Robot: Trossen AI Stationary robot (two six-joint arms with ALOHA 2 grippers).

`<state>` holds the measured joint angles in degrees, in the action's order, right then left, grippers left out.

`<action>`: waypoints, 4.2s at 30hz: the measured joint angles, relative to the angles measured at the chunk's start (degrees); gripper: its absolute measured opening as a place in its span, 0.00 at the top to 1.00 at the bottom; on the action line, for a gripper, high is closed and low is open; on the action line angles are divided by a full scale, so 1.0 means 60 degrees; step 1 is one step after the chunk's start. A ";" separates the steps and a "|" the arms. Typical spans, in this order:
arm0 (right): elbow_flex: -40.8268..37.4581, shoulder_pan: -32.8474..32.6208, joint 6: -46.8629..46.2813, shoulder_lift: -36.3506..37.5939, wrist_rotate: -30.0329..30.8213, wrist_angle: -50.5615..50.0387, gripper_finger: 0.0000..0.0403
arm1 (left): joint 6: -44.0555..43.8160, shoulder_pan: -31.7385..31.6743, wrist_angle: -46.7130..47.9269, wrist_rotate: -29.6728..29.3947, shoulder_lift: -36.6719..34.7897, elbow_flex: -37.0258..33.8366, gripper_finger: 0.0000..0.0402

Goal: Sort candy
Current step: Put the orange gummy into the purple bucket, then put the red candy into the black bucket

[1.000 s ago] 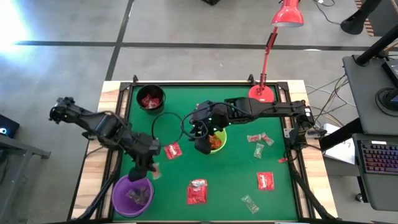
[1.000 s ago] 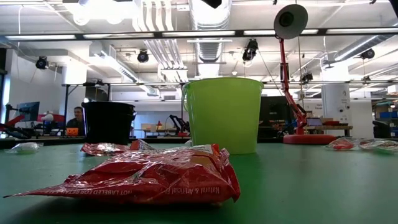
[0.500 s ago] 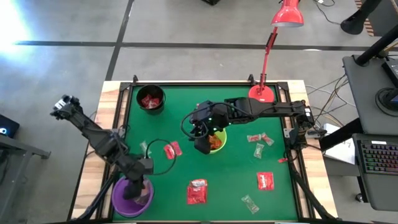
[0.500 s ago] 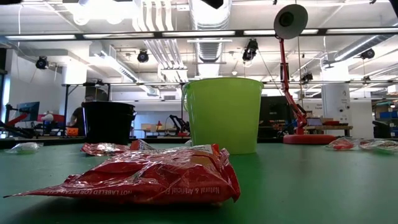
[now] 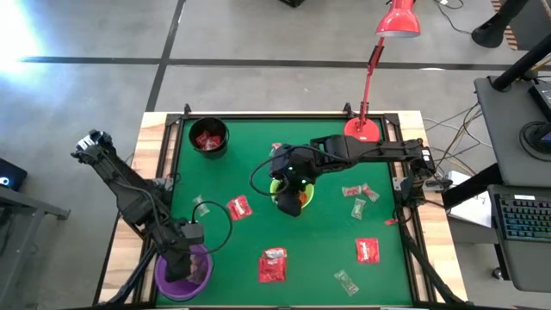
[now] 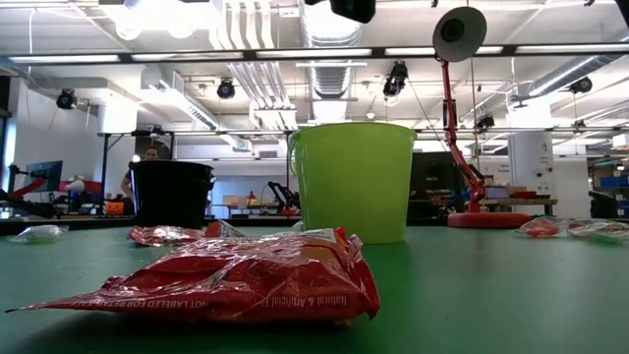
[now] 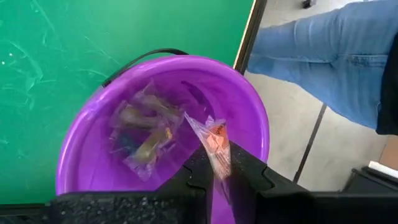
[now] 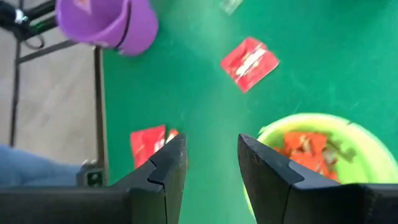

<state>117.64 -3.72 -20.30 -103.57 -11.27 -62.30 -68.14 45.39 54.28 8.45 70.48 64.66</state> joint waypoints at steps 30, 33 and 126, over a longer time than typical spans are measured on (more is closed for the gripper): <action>-0.0237 -0.2818 -0.0695 0.0073 0.1465 -0.3104 0.64 | 0.1062 0.0000 0.0128 -0.1612 -0.0181 0.0110 0.75; -0.0497 -0.2752 -0.0393 0.0073 0.1392 -0.2450 0.64 | 0.1502 0.0000 0.0116 -0.2365 -0.0199 0.0518 0.75; -0.5748 -0.2412 0.1390 -0.1981 -0.1369 0.7582 0.66 | 0.1486 -0.0044 0.0274 -0.7045 0.0404 0.2361 0.75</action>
<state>83.15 -18.20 -11.96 -115.45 -19.49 -16.80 -59.22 45.12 55.92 -33.82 72.90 78.83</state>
